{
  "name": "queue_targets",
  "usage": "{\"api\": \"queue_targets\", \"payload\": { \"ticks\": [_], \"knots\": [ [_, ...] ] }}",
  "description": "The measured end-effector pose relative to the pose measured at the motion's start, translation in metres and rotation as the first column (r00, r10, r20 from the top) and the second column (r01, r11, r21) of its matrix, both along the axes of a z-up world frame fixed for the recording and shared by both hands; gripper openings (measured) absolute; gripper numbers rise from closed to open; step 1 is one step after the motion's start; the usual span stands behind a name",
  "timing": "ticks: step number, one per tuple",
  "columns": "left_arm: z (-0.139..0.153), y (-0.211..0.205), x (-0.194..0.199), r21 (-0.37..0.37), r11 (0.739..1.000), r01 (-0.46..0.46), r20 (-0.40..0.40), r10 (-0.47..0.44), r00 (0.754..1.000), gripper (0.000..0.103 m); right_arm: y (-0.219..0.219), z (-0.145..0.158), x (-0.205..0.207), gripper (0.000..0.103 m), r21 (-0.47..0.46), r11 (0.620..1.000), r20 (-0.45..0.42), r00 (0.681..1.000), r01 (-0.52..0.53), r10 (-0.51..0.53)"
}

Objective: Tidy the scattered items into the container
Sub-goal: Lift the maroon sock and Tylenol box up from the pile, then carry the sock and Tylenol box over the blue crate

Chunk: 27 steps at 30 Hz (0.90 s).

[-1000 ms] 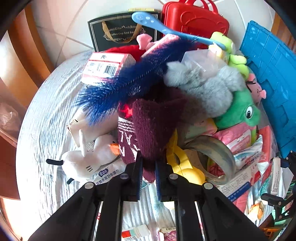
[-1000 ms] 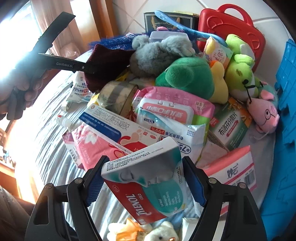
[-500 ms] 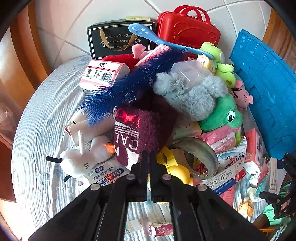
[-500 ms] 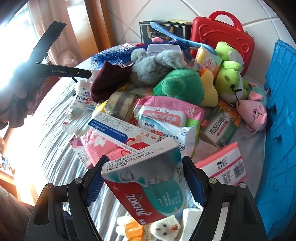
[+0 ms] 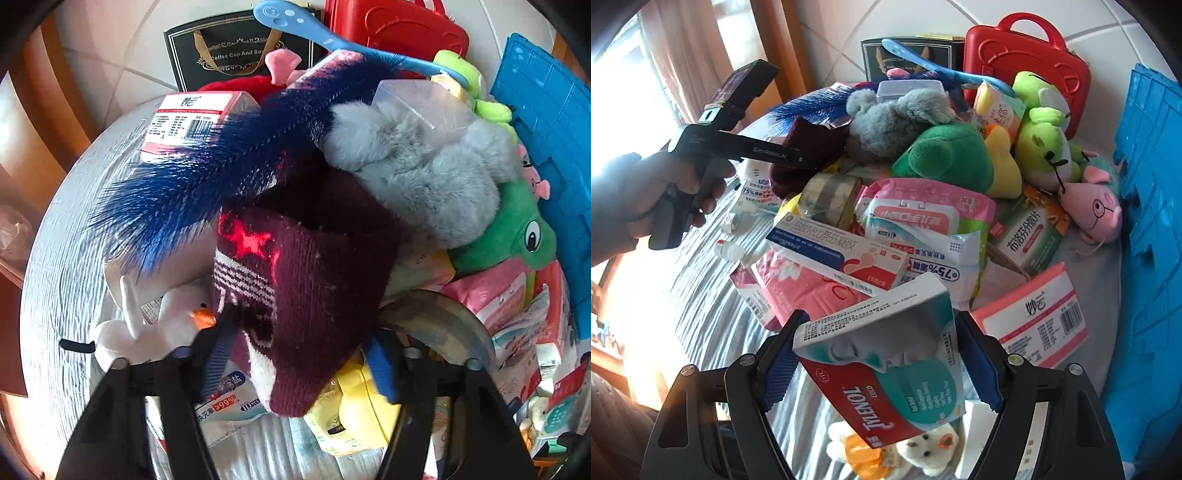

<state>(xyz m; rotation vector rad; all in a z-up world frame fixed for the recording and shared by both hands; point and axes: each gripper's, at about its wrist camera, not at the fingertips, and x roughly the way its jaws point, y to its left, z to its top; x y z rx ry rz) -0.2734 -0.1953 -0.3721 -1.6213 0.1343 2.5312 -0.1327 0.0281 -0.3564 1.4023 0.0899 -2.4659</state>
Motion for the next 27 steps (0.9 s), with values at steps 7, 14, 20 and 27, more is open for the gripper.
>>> {"api": "queue_targets", "payload": {
  "ticks": [7, 14, 20, 27],
  "knots": [
    [0.013, -0.013, 0.009, -0.013, 1.0, -0.026, -0.006, 0.026, 1.0, 0.009, -0.002, 0.01, -0.003, 0.079, -0.005, 1.0, -0.02, 1.0, -0.007, 0.007],
    [0.052, -0.024, 0.039, 0.017, 0.999, -0.028, -0.073, 0.03, 0.997, 0.008, -0.006, 0.027, -0.007, 0.079, -0.01, 1.0, -0.056, 0.998, -0.014, 0.013],
    [0.081, -0.034, 0.06, 0.045, 0.998, -0.033, -0.137, 0.039, 0.99, 0.008, -0.008, 0.045, -0.007, 0.079, -0.012, 1.0, -0.087, 0.996, -0.002, 0.001],
    [0.121, -0.034, 0.075, 0.083, 0.996, -0.017, -0.192, 0.033, 0.981, 0.008, -0.006, 0.073, -0.002, 0.079, -0.017, 0.999, -0.126, 0.991, 0.037, -0.038]
  ]
}}
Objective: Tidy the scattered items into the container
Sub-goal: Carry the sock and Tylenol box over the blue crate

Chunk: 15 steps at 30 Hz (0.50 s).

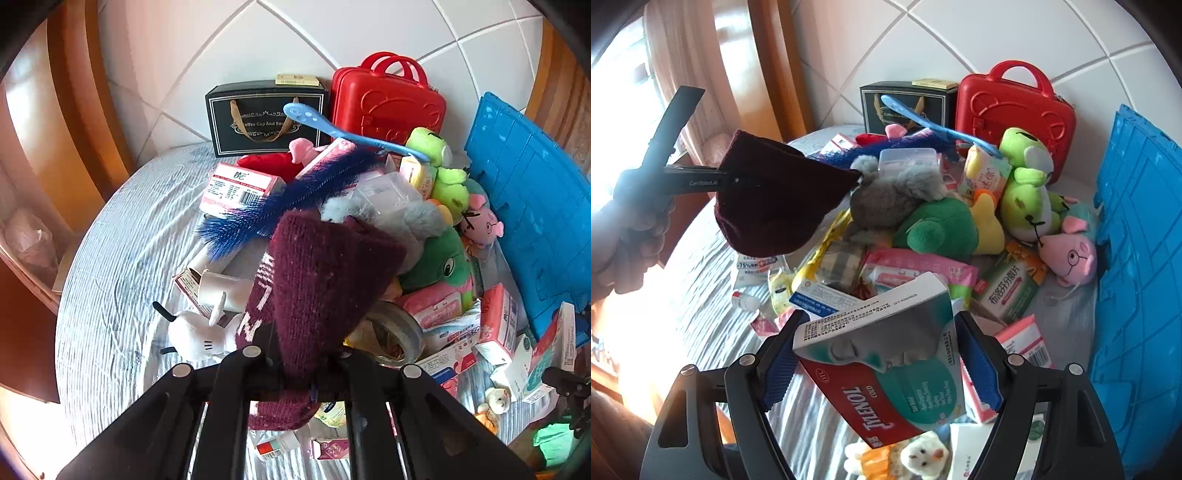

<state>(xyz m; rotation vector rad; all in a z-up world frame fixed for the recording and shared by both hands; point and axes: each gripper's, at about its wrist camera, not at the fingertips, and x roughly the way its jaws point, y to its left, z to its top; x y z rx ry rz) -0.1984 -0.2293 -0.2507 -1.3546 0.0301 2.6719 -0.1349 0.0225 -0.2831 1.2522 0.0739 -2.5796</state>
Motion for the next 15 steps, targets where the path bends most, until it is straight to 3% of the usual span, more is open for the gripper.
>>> {"api": "queue_targets", "payload": {
  "ticks": [15],
  "knots": [
    [0.094, 0.009, 0.038, 0.03, 0.999, 0.021, -0.113, -0.018, 0.993, 0.008, 0.006, 0.085, 0.022, 0.079, 0.02, 0.994, -0.107, 0.989, 0.108, -0.105]
  ]
}}
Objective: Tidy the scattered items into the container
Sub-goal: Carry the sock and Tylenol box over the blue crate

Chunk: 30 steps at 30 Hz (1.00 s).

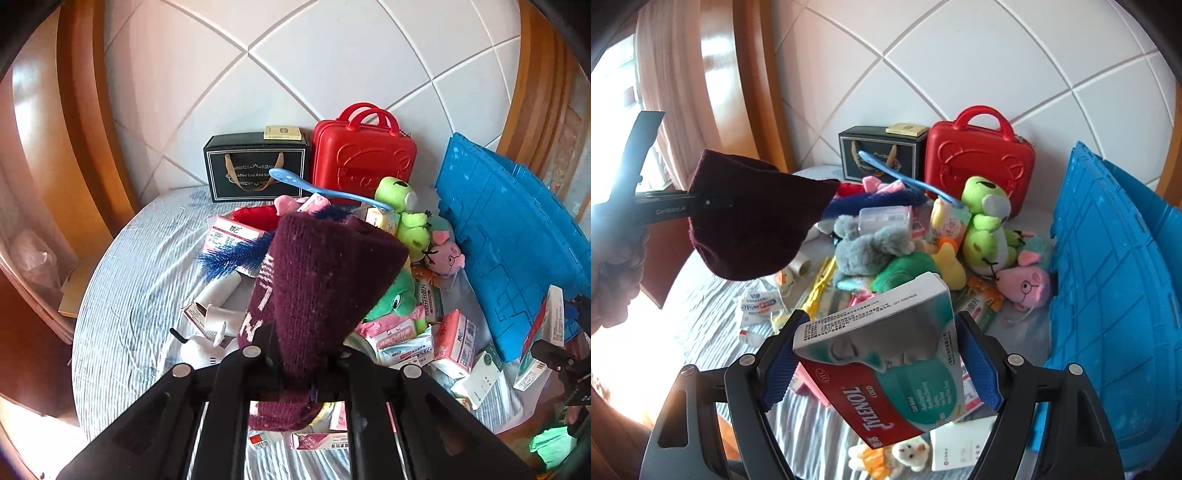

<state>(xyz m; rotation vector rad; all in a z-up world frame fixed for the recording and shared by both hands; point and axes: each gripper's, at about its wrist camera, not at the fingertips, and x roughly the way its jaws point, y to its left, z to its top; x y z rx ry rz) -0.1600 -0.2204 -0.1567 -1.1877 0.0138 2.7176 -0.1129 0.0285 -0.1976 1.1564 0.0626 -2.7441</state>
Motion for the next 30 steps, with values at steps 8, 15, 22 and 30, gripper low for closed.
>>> {"api": "queue_targets", "payload": {
  "ticks": [8, 15, 22, 30],
  "knots": [
    [0.041, 0.006, 0.021, 0.011, 1.0, 0.005, -0.052, -0.004, 0.999, 0.008, 0.007, 0.052, 0.008, 0.079, 0.0, 0.998, -0.057, 0.997, 0.059, -0.059],
    [0.068, 0.014, 0.032, -0.011, 1.0, 0.005, -0.109, -0.006, 0.994, 0.008, 0.012, 0.093, 0.013, 0.079, -0.023, 0.997, -0.115, 0.991, 0.073, -0.076],
    [0.087, 0.02, 0.036, -0.016, 1.0, -0.015, -0.138, 0.012, 0.99, 0.008, 0.016, 0.122, 0.02, 0.079, -0.026, 0.998, -0.17, 0.984, 0.055, -0.059],
    [0.1, 0.036, 0.04, -0.029, 0.999, -0.034, -0.168, 0.029, 0.985, 0.008, 0.028, 0.142, 0.022, 0.079, -0.027, 0.999, -0.203, 0.979, 0.03, -0.035]
  ]
}}
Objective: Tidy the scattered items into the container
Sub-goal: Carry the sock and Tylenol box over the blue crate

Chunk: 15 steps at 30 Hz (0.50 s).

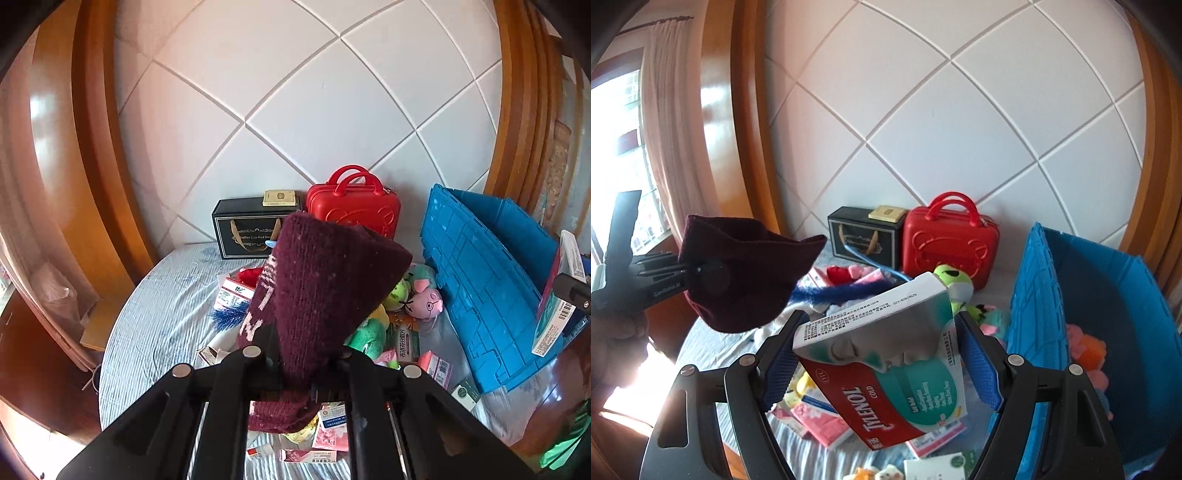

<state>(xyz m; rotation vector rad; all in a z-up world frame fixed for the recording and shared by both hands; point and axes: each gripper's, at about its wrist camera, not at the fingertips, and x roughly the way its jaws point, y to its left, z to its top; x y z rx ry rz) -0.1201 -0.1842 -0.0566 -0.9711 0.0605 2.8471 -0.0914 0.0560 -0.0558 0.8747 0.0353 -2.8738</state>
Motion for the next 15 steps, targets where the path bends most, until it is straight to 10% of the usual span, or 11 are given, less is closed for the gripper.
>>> {"api": "queue_targets", "payload": {
  "ticks": [15],
  "knots": [
    [0.032, 0.057, 0.008, -0.015, 1.0, -0.019, -0.048, 0.018, 0.999, 0.008, 0.05, 0.029, 0.008, 0.079, -0.013, 0.999, -0.068, 0.996, -0.052, 0.051]
  ]
}}
